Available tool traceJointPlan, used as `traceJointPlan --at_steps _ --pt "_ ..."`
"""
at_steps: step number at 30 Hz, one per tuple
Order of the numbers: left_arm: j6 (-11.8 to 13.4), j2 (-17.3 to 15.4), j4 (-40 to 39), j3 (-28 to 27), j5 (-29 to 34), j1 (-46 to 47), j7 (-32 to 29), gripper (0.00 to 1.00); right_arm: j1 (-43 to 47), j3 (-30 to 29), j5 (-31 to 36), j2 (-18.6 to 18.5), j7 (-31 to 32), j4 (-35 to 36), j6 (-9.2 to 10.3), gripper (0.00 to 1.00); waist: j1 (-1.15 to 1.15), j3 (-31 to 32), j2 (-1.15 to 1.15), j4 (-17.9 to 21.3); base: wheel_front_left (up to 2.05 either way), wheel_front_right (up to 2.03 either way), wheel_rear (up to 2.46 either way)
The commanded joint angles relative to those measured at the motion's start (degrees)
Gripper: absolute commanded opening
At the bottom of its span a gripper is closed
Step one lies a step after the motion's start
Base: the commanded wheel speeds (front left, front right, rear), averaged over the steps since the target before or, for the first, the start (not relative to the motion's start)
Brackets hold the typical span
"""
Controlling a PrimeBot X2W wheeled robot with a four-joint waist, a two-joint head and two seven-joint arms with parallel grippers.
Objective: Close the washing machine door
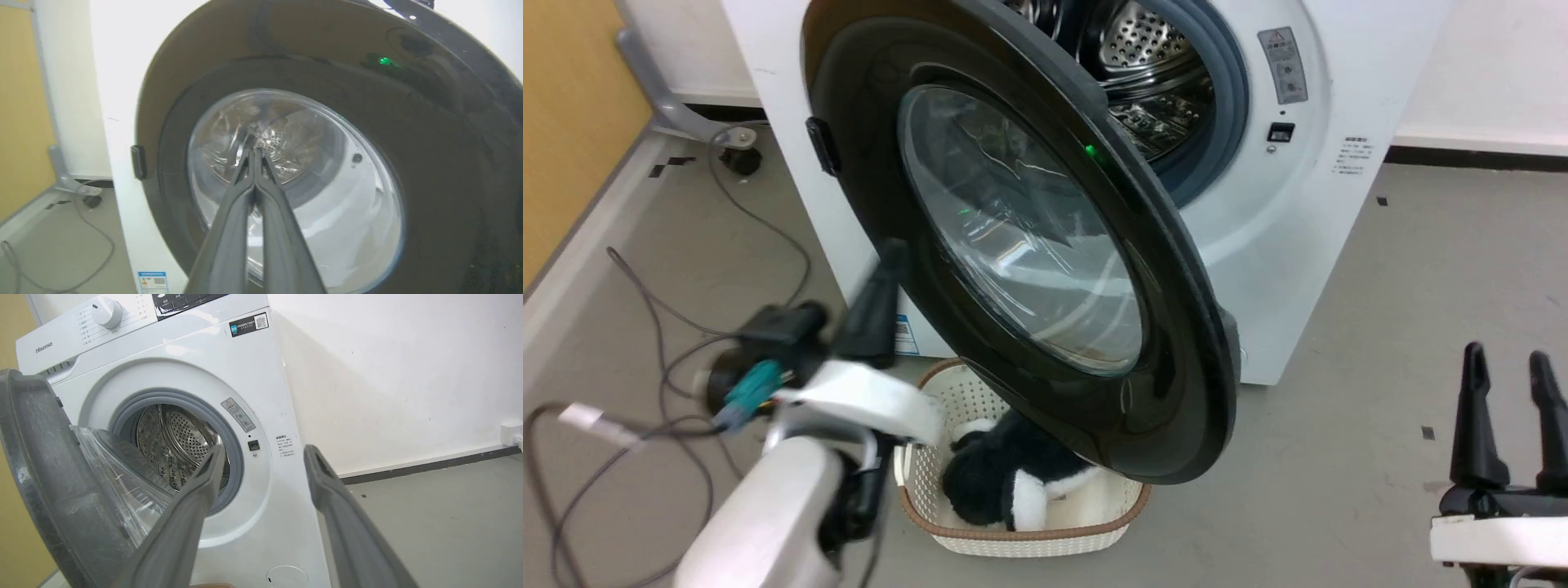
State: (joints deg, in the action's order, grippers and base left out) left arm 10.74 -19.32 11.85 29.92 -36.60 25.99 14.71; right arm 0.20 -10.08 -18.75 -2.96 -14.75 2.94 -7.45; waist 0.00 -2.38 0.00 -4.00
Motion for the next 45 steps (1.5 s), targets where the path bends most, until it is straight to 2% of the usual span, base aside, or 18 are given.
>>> traceJointPlan --at_steps 1,3,4,5,6,9,13,14,15,16,17,21,27,33,38,45 --pt "2.9 -0.4 -2.8 -3.5 4.1 -3.2 0.3 0.00 -0.7 0.0 -0.1 0.1 -0.2 1.4 -0.03 1.00 0.00 0.4 0.00 -0.5 0.00 0.00 0.00" --pt "5.2 -0.8 -5.5 -7.3 7.8 -6.1 0.3 0.00 -1.2 0.3 0.0 0.1 -0.2 2.7 -0.03 1.00 0.00 0.7 0.00 -0.8 0.00 0.00 0.00" --pt "7.9 -1.6 -8.1 -10.4 12.0 -9.0 0.3 0.54 -1.8 0.7 0.0 0.1 -0.2 4.2 -0.03 1.00 0.00 0.9 0.00 -1.2 0.00 0.00 0.00" --pt "9.1 -2.1 -9.1 -11.5 14.1 -10.5 0.3 1.00 -2.2 1.0 0.0 0.1 -0.2 5.0 -0.03 1.00 0.00 1.1 0.00 -1.4 0.00 0.00 0.00" --pt "9.1 -2.1 -9.1 -11.5 14.1 -10.5 0.3 1.00 -2.2 1.0 0.0 0.1 -0.2 5.0 -0.03 1.00 0.00 1.1 0.00 -1.4 0.00 0.00 0.00" --pt "11.2 -2.4 -11.5 -14.3 17.7 -15.0 0.3 1.00 -3.4 1.8 0.1 0.1 -0.2 7.2 -0.03 1.00 0.00 1.4 0.00 -2.1 0.00 0.00 0.00" --pt "11.3 -1.7 -13.5 -16.9 20.1 -19.7 0.3 1.00 -5.5 3.1 -0.9 0.1 -0.2 10.4 -0.03 1.00 0.00 1.5 0.00 -3.0 0.00 0.00 0.00" --pt "11.0 -1.4 -13.5 -17.2 20.5 -20.7 0.3 1.00 -6.2 3.9 -0.7 0.1 -0.2 11.3 -0.03 0.91 0.00 1.5 0.00 -3.2 0.00 0.00 0.00" --pt "10.6 -1.0 -13.4 -17.5 20.9 -21.6 0.3 1.00 -6.8 4.9 -0.9 0.1 -0.2 12.1 -0.03 0.43 0.00 1.6 0.00 -3.4 0.00 0.00 0.00" --pt "10.3 -0.6 -13.4 -17.8 21.2 -22.4 0.3 1.00 -7.4 6.2 -1.0 0.1 -0.2 12.9 -0.03 0.10 0.00 1.6 0.00 -3.6 0.00 0.00 0.00" --pt "10.0 -0.4 -13.3 -18.0 21.7 -23.1 0.3 1.00 -8.0 7.8 -0.9 0.1 -0.2 13.8 -0.03 0.00 0.00 1.6 0.00 -3.7 0.00 0.00 0.00" --pt "9.5 1.3 -12.5 -18.8 23.5 -25.1 0.3 1.00 -10.1 15.8 0.2 -0.4 -0.2 16.5 -0.03 0.00 0.00 1.6 0.00 -4.3 0.00 0.00 0.00" --pt "8.7 3.7 -11.2 -20.4 25.7 -26.5 0.3 1.00 -11.4 30.0 0.5 -7.5 -0.2 14.0 -0.03 0.00 0.00 1.7 0.00 -4.9 0.00 0.00 0.00" --pt "6.9 5.8 -10.3 -21.3 27.2 -26.8 0.3 1.00 -10.8 39.2 3.0 -13.1 -0.2 6.8 -0.03 0.00 0.00 1.5 0.00 -5.3 0.00 0.00 0.00" --pt "5.5 7.4 -10.1 -21.9 28.5 -26.6 0.3 1.00 -8.8 40.4 4.2 -14.8 -0.2 -0.1 -0.03 0.00 0.00 0.6 0.00 -5.2 0.00 0.00 0.00" --pt "4.1 9.5 -10.3 -22.3 30.4 -25.3 0.3 1.00 -7.6 34.4 3.6 -15.0 -0.2 -7.3 -0.03 0.00 0.00 -1.3 0.00 -4.5 0.00 0.00 0.00"
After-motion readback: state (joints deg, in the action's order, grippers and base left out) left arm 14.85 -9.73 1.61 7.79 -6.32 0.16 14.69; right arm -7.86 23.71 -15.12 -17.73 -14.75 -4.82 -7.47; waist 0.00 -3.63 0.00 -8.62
